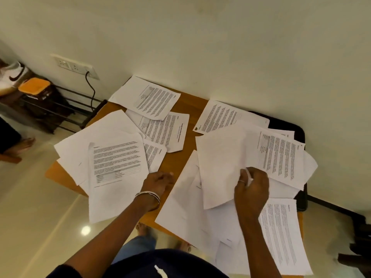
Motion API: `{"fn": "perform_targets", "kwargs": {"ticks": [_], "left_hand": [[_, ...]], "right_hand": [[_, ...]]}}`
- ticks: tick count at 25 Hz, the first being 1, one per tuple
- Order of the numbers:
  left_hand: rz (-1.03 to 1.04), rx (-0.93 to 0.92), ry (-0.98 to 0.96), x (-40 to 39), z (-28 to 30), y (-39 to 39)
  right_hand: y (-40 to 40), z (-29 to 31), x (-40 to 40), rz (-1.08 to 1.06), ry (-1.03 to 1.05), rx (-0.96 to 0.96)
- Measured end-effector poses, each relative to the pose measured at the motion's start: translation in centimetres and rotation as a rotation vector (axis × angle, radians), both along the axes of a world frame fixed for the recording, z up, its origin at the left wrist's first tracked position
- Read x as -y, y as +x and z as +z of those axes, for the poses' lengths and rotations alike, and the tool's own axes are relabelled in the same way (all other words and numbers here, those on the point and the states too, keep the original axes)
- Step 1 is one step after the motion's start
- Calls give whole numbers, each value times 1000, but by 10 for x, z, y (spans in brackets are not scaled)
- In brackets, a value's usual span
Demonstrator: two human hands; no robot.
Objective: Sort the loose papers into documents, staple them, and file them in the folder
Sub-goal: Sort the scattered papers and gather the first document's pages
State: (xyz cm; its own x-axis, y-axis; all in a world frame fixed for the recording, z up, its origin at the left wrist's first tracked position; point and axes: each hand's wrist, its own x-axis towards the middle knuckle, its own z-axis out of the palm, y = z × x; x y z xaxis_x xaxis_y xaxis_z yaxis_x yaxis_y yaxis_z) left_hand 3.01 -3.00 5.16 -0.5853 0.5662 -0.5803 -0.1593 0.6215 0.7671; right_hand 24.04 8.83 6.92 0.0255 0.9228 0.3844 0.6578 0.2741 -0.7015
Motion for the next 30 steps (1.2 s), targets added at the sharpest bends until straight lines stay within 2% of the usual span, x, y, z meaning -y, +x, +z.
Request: {"fn": "perform_targets", "kwargs": {"ticks": [2, 3, 4, 5, 7, 9, 10, 12, 14, 16, 19, 23, 26, 30], "left_hand": [[55, 323, 158, -17, 22, 3], [50, 443, 209, -25, 32, 1], [35, 485, 233, -31, 40, -1], [8, 462, 265, -35, 42, -4], [-34, 273, 259, -33, 33, -16], [-77, 106, 156, -24, 13, -34], [-92, 65, 94, -18, 2, -45], [-102, 64, 5, -8, -17, -60], [-133, 72, -73, -4, -32, -75], [-151, 53, -103, -2, -40, -83], [-201, 103, -66, -4, -47, -93], [-282, 108, -32, -8, -65, -112], [-267, 137, 12, -13, -53, -114], [-295, 172, 4, -14, -48, -110]], "right_hand": [[-11, 15, 36, 258, 282, 246], [-17, 17, 55, 400, 339, 321], [-24, 17, 72, 539, 336, 372], [-28, 17, 87, 660, 303, 420], [-33, 15, 107, 830, 146, 495], [-39, 12, 114, 884, -114, 379], [-44, 6, 115, 844, -234, 259], [-51, -16, 113, 605, -326, 109], [-58, -41, 106, 291, -410, 121], [-61, -58, 98, 90, -640, 232], [-66, -74, 94, -17, -871, 418], [-77, -87, 93, -138, -876, 466], [-79, -90, 90, -262, -914, 433], [-81, -88, 83, -372, -1040, 269]]}}
